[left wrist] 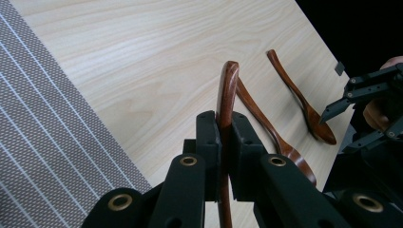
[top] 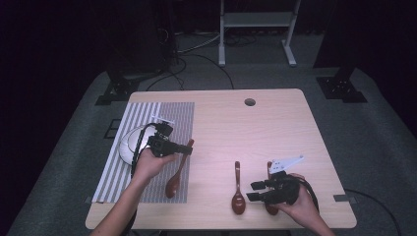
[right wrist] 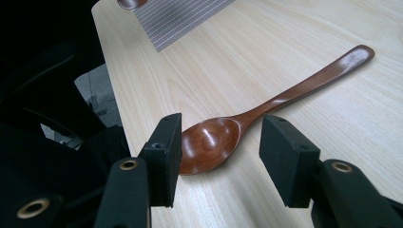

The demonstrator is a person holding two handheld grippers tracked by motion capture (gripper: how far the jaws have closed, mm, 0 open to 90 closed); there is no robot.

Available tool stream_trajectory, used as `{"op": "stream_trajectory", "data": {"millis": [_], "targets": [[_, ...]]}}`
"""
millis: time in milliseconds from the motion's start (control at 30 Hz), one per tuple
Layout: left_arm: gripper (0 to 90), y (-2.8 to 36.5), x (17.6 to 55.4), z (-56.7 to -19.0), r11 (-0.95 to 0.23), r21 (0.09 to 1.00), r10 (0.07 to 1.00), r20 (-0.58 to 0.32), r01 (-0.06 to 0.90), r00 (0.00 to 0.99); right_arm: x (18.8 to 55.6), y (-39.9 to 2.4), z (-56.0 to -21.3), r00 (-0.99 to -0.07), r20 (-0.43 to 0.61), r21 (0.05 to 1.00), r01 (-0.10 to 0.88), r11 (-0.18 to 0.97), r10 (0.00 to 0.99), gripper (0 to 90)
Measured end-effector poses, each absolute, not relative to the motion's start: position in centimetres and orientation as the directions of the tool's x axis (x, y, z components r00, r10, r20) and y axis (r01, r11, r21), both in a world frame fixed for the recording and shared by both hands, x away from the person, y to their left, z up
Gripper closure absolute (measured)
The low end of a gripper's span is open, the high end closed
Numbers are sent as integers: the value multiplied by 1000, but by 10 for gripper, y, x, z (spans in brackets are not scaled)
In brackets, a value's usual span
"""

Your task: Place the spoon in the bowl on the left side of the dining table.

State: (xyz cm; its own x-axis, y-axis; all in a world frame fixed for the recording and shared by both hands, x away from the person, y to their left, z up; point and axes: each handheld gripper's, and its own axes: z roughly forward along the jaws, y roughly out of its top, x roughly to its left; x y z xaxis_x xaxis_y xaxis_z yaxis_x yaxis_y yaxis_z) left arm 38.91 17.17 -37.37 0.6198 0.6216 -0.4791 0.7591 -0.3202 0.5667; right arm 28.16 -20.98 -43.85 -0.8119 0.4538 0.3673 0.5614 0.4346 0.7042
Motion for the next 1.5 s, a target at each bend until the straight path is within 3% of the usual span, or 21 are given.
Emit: {"op": "stream_trajectory", "data": {"millis": [700,1500], "targets": [[843,195,421,-340,-318,563,644,-462,763,610,289,-214,-439,-804,381,695,575,431,457,489],[843,244,456,-339,-246,556,697,-468,794,544,294,-220,-433,-799,378,698,578,423,468,491]]}}
